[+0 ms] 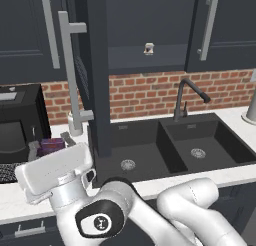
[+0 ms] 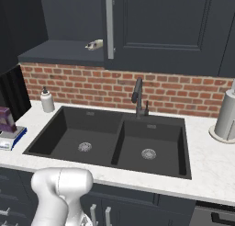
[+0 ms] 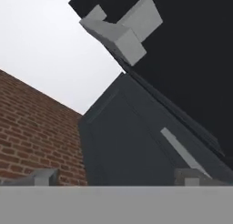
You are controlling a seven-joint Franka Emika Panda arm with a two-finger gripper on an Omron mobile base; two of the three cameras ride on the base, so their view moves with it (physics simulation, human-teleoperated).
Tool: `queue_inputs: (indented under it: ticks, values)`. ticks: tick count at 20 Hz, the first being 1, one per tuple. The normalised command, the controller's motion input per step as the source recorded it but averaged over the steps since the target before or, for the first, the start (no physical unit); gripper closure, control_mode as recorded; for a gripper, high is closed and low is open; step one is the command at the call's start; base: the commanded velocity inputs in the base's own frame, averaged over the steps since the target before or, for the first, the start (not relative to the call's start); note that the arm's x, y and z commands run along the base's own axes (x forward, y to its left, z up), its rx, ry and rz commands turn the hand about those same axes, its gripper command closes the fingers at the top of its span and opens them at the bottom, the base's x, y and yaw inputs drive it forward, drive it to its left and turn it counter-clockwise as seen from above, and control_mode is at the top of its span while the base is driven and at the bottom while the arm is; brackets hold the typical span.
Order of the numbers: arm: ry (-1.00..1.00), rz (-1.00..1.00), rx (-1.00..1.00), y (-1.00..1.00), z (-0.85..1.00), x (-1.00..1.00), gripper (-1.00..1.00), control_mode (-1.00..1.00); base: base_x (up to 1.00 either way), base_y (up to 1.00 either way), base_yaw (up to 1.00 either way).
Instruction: Pick the cereal and place it on the digital scale for weighing, and close the cabinet.
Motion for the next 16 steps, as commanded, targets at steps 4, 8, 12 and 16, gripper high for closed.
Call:
queue_inputs:
  ticks: [4, 8, 12, 16]
  values:
    - [-0.19, -0.03, -0.01, -0.04, 0.00, 0.30, -1.00, -1.00, 0.00, 0.00, 0.00]
    - [-0.19, 0.00, 0.00, -0.32, 0.00, 0.14, -1.00, -1.00, 0.00, 0.00, 0.00]
    - [-0.21, 0.00, 0.00, -0.38, 0.00, 0.13, -1.00, -1.00, 0.00, 0.00, 0.00]
    - [-0.20, 0.00, 0.07, -0.39, 0.01, 0.22, -1.00, -1.00, 0.00, 0.00, 0.00]
